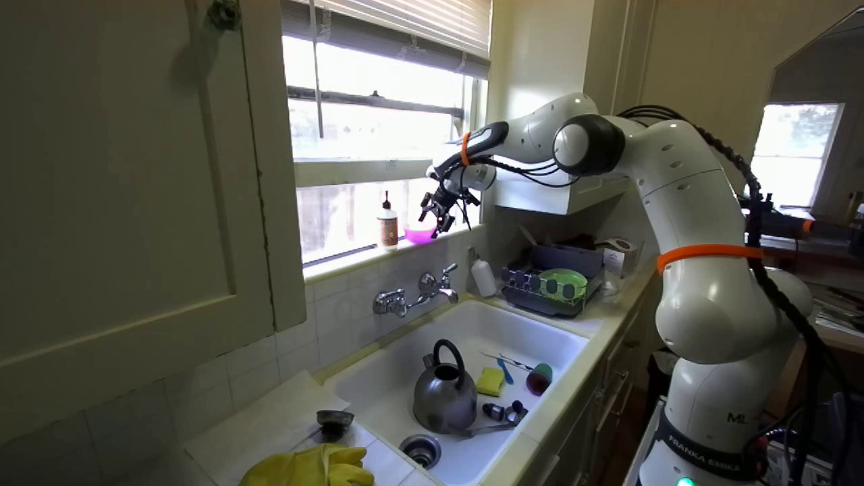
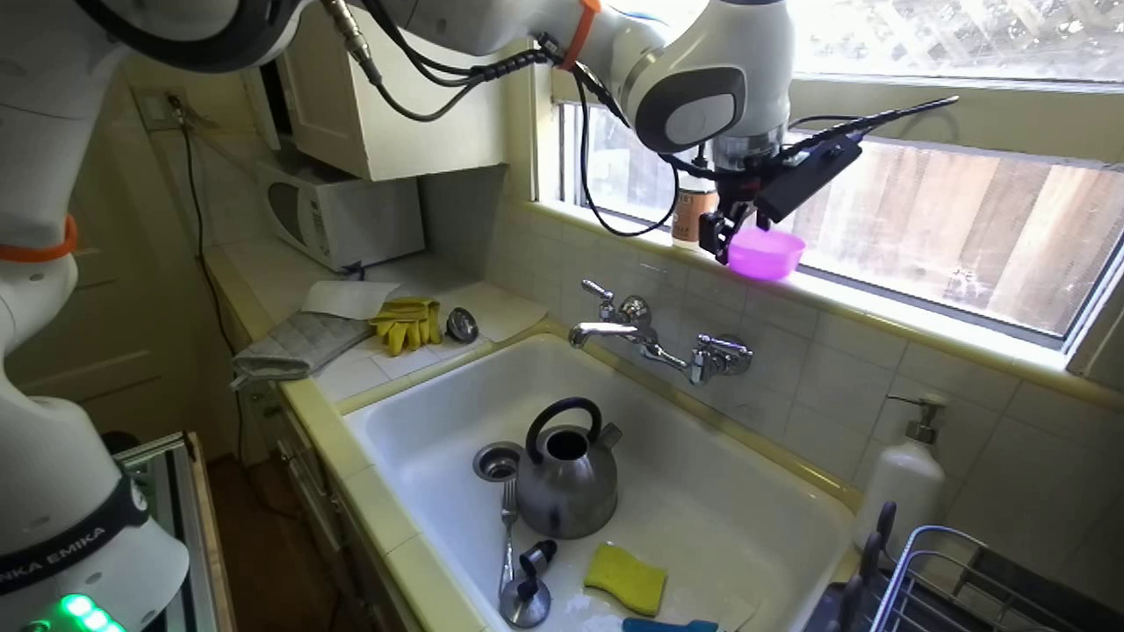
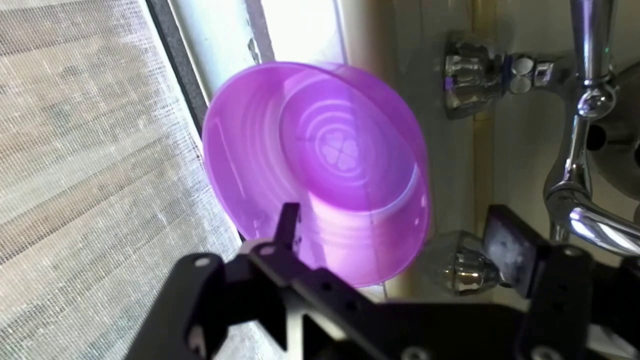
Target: Put the purple bowl on the windowsill.
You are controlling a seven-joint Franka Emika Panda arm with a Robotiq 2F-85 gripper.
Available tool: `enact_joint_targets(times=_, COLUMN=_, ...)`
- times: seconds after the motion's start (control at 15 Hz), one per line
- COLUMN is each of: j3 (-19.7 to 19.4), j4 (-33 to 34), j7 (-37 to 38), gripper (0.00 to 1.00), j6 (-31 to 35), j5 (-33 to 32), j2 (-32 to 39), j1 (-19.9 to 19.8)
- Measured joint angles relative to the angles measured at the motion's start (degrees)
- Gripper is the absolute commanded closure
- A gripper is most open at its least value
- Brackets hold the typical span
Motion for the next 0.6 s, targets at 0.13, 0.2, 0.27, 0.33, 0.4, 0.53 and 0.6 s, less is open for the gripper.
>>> enact_joint_targets(times=0.13, j3=-0.45, j4=-0.01, j7=3.11, gripper=0.0, j6=0.27, j5=0.0, j2=-0.42, j1=0.3)
enact_joint_targets(times=0.2, j3=-0.81, j4=-0.06, j7=5.24, gripper=0.0, j6=0.34, j5=-0.03, j2=-0.72, j1=0.55)
enact_joint_targets(times=0.27, j3=-1.42, j4=-0.24, j7=8.04, gripper=0.0, j6=0.54, j5=-0.11, j2=-1.14, j1=0.95)
enact_joint_targets(times=0.33, j3=-2.18, j4=-0.48, j7=11.26, gripper=0.0, j6=1.04, j5=-0.36, j2=-1.57, j1=1.49)
enact_joint_targets(times=0.4, j3=-2.98, j4=-0.93, j7=14.64, gripper=0.0, j6=1.4, j5=-0.65, j2=-2.16, j1=2.03)
enact_joint_targets(times=0.53, j3=-4.4, j4=-2.24, j7=21.37, gripper=0.0, j6=1.72, j5=-1.61, j2=-3.58, j1=3.0)
enact_joint_targets(times=0.6, j3=-5.25, j4=-3.1, j7=25.26, gripper=0.0, j6=1.8, j5=-2.7, j2=-4.43, j1=3.65)
